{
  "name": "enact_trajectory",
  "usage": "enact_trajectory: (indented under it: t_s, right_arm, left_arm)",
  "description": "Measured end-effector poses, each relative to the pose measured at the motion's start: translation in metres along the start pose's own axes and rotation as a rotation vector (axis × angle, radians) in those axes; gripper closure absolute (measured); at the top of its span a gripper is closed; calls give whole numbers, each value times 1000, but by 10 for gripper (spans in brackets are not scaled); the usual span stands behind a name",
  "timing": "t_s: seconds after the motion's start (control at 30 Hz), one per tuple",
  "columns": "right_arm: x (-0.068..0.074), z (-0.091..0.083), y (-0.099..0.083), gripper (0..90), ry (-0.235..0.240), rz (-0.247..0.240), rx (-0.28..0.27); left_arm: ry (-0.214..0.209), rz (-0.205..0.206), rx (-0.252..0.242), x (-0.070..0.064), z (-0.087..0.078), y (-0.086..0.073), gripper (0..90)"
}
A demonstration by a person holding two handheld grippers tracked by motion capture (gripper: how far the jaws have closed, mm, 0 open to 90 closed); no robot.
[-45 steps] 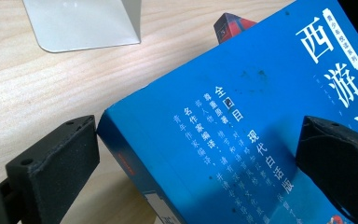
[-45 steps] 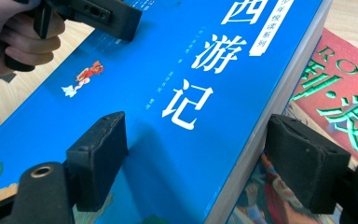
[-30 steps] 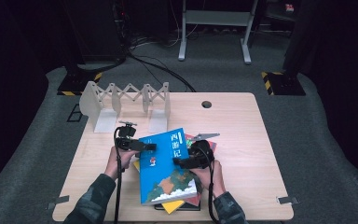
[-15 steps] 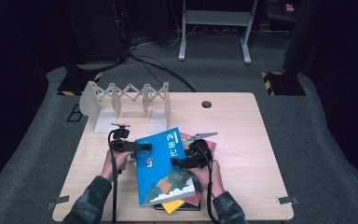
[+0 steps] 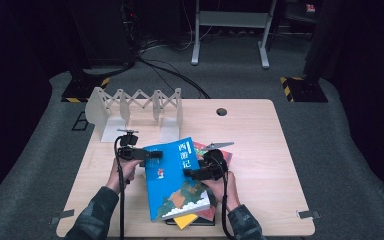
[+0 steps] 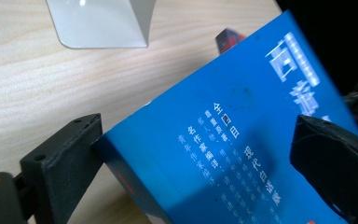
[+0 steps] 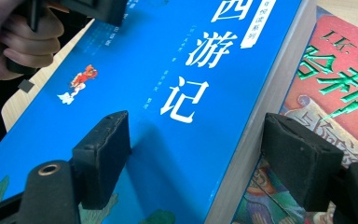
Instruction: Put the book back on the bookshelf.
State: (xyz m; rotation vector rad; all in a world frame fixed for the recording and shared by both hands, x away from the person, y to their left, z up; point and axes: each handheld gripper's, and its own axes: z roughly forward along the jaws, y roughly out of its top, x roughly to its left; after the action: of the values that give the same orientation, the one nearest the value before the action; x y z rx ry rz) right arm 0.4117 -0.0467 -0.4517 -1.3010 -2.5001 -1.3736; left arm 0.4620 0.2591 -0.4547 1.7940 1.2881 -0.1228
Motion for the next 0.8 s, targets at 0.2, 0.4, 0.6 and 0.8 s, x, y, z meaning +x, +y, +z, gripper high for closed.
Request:
enact_trajectory:
  t_s: [0.2, 0.4, 0.6, 0.8]
  right_arm:
    - [-2, 1, -3, 239, 6, 16, -24]
    - [-2, 2, -4, 240, 10, 24, -36]
    - [-1, 3, -3, 238, 0, 19, -43]
    - [1, 3, -3, 241, -6, 4, -40]
  left_arm:
    - [-3, 11, -50, -7, -9, 1, 63]
    - [-8, 35, -86, -19, -21, 2, 84]
    - [35, 28, -43, -15, -16, -2, 112]
    - [39, 5, -20, 2, -4, -15, 106]
